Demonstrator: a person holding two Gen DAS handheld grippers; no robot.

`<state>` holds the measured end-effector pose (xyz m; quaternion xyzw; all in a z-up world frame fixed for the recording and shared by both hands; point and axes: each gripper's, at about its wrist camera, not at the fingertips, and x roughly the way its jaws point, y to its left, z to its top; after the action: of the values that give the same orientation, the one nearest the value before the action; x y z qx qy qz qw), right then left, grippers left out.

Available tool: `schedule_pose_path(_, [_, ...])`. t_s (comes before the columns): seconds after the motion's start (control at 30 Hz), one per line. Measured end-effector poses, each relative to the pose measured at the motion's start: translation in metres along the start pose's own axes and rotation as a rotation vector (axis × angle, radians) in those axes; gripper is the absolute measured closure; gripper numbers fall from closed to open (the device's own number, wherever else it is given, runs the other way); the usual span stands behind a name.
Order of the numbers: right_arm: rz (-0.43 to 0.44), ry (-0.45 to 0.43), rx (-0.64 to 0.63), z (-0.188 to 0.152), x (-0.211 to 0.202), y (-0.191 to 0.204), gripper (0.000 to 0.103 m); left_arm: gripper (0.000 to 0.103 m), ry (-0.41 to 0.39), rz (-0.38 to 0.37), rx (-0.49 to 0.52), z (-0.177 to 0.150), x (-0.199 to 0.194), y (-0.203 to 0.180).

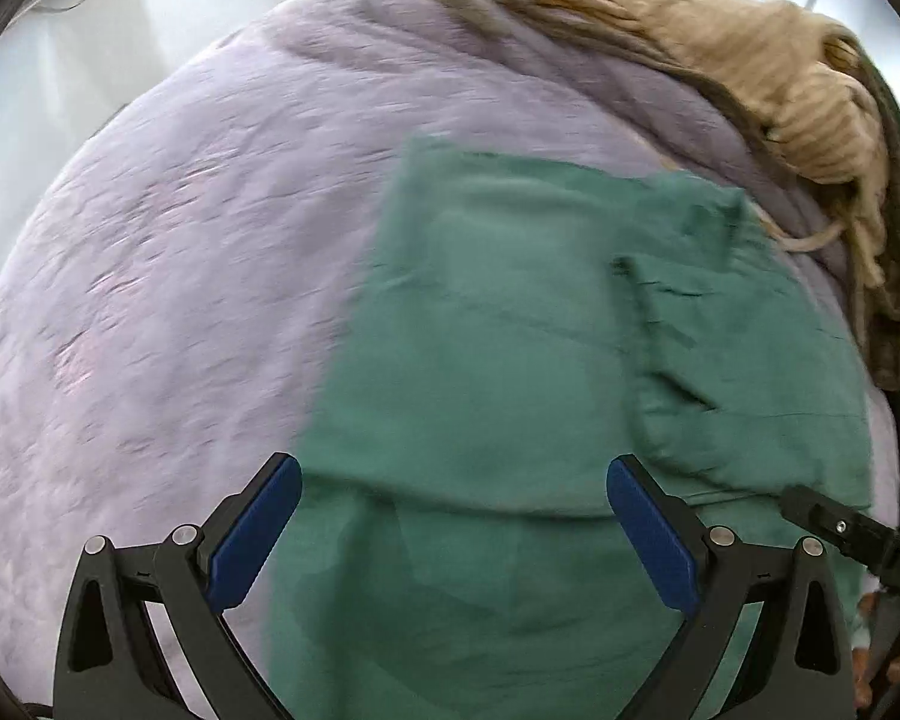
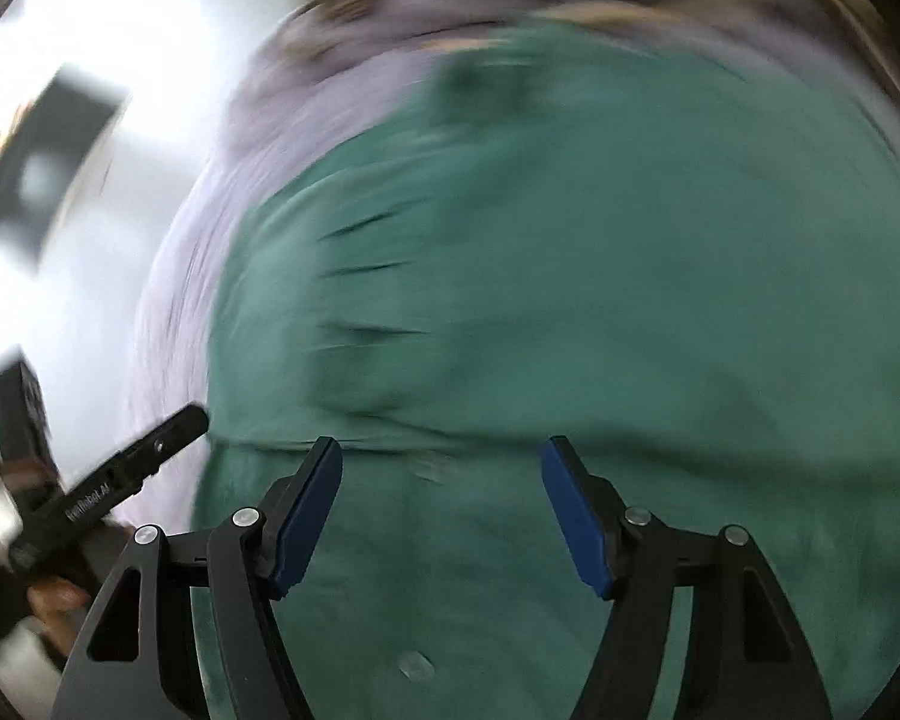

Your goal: Fold large clothes

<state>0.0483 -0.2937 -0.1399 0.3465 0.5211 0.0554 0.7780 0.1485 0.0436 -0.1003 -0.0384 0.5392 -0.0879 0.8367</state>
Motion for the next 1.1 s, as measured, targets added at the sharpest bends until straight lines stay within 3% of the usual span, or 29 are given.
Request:
schedule_pose_path(0.1, [0.034,-0.1,0.25,-0.002,-0.034,-0.07,0.03,0.001,-0.011,-0.042,0.074,0.011,0.01,-0.037])
schedule_pose_path(0.23, [0.077,-0.202,0.378,0.001,-0.061,-0.113,0.03,0.001,-0.015,-0.062,0.143,0.023,0.033,-0.08])
schedule_pose_path(0.43, [0.199,-0.285,0.537,0.024,-0.058,-0.154,0.03,0.001,0.058,0.04,0.174,0.025,0.085,-0.106])
schedule_pose_path(0.53, [0.199,-0.414,0.601,0.026,-0.075,-0.168,0.03,0.001,0.048,0.081,0.218,0.022,0.088,-0.113])
schedule_pose_path(0.63, [0.291,-0.41,0.721,0.02,-0.074,-0.193,0.03,0.001,0.052,0.089,0.226,0.022,0.09,-0.116])
schedule_pose_path(0.67, [0.304,-0.387,0.771,0.016,-0.068,-0.201,0.036,0.001,0.052,0.094,0.228,0.022,0.091,-0.118])
schedule_pose_path(0.73, [0.291,-0.373,0.79,0.011,-0.071,-0.21,0.091,0.001,0.05,0.108,0.236,0.021,0.092,-0.12])
schedule_pose_path(0.77, [0.28,-0.382,0.781,0.011,-0.073,-0.21,0.1,0.001,0.049,0.113,0.237,0.022,0.092,-0.12])
schedule_pose_path(0.83, [0.257,-0.413,0.709,0.012,-0.085,-0.199,0.101,0.001,0.047,0.117,0.237,0.022,0.092,-0.122])
schedule_pose_path(0.97, [0.082,-0.426,0.545,0.009,-0.095,-0.179,0.101,0.001,0.043,0.119,0.256,0.02,0.093,-0.123])
schedule_pose_path(1.03, [0.049,-0.385,0.605,-0.003,-0.08,-0.196,0.101,0.001,0.042,0.118,0.257,0.02,0.094,-0.122])
schedule_pose_path(1.1, [0.118,-0.35,0.709,-0.017,-0.068,-0.215,0.102,0.001,0.044,0.121,0.26,0.02,0.093,-0.123])
